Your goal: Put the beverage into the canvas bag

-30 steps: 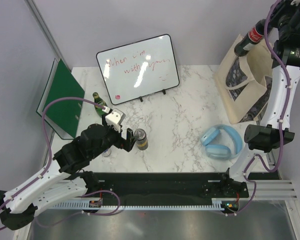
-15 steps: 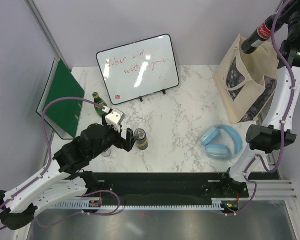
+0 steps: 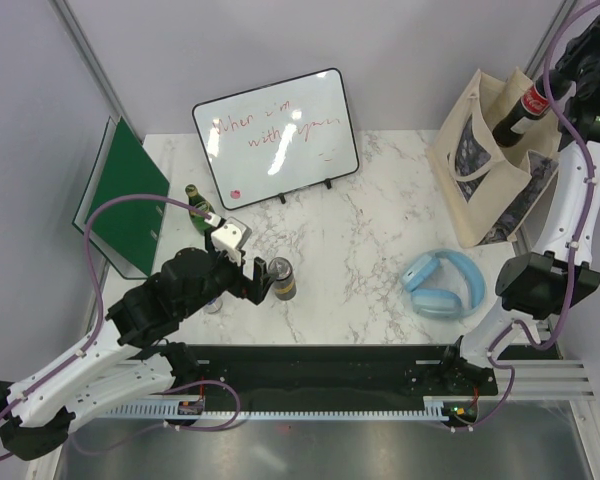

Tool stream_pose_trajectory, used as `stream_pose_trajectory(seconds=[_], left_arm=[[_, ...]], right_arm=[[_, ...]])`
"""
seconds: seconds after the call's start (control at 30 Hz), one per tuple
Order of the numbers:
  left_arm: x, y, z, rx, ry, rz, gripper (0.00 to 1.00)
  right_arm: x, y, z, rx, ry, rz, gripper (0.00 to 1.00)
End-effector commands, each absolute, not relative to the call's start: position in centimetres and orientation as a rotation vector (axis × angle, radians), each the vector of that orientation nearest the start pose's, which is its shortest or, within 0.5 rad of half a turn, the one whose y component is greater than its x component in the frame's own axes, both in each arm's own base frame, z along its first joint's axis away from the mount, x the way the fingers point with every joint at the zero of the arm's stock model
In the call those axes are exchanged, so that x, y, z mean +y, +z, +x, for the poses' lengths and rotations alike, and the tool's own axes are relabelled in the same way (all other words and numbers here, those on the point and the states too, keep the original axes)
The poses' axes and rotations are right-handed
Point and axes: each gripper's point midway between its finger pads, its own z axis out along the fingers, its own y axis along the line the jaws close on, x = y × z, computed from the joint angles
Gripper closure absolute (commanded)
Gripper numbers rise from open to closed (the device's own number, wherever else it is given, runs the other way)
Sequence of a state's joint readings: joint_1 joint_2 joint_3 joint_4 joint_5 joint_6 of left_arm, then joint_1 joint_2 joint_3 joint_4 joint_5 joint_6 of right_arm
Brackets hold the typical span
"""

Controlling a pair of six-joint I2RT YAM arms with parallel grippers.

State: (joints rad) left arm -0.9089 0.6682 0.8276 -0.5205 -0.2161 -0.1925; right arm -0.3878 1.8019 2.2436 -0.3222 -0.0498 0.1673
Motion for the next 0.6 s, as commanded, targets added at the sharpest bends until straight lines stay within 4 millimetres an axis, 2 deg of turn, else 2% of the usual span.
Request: stream_pose_trajectory(seconds=[0.0, 0.03, 0.07, 0.23, 0.27, 0.33, 0.37, 0.43, 0.47, 0.5, 0.57], left_arm=[[-19.1, 26.4, 18.6, 1.818, -0.548, 0.56, 0.0], [-19.0, 26.5, 18.5, 1.813, -0.55, 0.557, 0.0], [-19.0, 26.5, 18.5, 1.812, -0.552, 0.559, 0.0], [-18.9, 26.9, 18.3, 1.798, -0.566, 0.556, 0.0], [-18.8, 27.2, 18.2, 1.79, -0.571, 0.551, 0.0], [-18.7, 27.2, 18.1, 1.785, -0.574, 0.549, 0.0], [-18.7, 27.3, 18.0, 1.782, -0.576, 0.546, 0.0], [-18.8, 27.4, 17.9, 1.781, -0.585, 0.55, 0.0], [-18.9, 27.4, 17.9, 1.78, -0.589, 0.552, 0.0], [-19.0, 27.4, 17.9, 1.78, -0.593, 0.556, 0.0], [-19.1, 27.3, 17.8, 1.783, -0.596, 0.562, 0.0]], right_arm=[[-16.7, 62.2, 42.9, 1.086, -0.186, 0.287, 1.0], [-16.7, 62.3, 42.5, 1.08, -0.191, 0.289, 1.0], [-16.9, 61.2, 42.9, 1.1, -0.192, 0.299, 1.0], [-16.9, 59.9, 43.2, 1.136, -0.202, 0.285, 1.0], [-17.2, 58.2, 43.8, 1.167, -0.207, 0.293, 1.0], [-17.1, 58.6, 43.0, 1.135, -0.236, 0.27, 1.0], [-17.1, 57.3, 43.5, 1.159, -0.231, 0.266, 1.0], [-16.8, 57.0, 43.5, 1.154, -0.218, 0.246, 1.0], [-16.8, 55.7, 43.9, 1.173, -0.209, 0.252, 1.0], [-16.8, 55.9, 43.8, 1.151, -0.21, 0.251, 1.0], [-17.2, 54.4, 44.2, 1.164, -0.21, 0.268, 1.0]])
